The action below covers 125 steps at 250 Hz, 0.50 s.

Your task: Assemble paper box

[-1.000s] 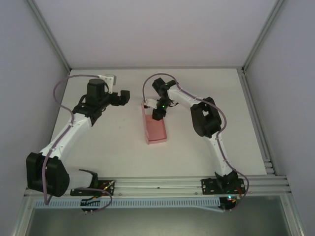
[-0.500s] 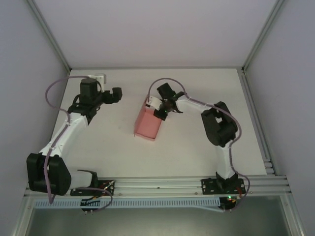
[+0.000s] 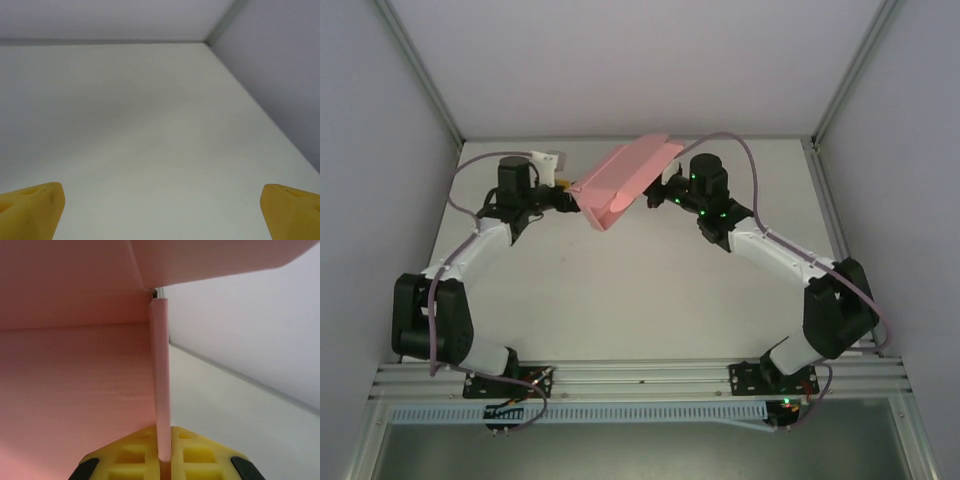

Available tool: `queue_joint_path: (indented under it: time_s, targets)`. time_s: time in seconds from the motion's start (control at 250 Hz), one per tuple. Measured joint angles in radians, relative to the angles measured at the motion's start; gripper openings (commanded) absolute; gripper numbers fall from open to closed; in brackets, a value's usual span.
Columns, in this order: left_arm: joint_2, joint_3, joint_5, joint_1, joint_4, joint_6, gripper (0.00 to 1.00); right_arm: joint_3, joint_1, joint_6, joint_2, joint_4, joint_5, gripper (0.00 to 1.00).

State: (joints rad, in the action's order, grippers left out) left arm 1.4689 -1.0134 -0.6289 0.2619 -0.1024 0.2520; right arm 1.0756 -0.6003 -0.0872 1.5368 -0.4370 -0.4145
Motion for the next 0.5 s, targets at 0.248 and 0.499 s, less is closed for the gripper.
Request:
queue_joint_path:
  time_s: [0.248, 0.499]
  targets:
    - [0.041, -0.03, -0.09, 0.033, -0.072, -0.018, 1.0, -0.033, -0.003, -0.116, 0.05, -0.076, -0.035, 0.0]
    - [0.085, -0.085, -0.045, 0.029, -0.05, -0.042, 1.0, 0.071, -0.086, -0.038, 0.092, 0.079, 0.228, 0.0]
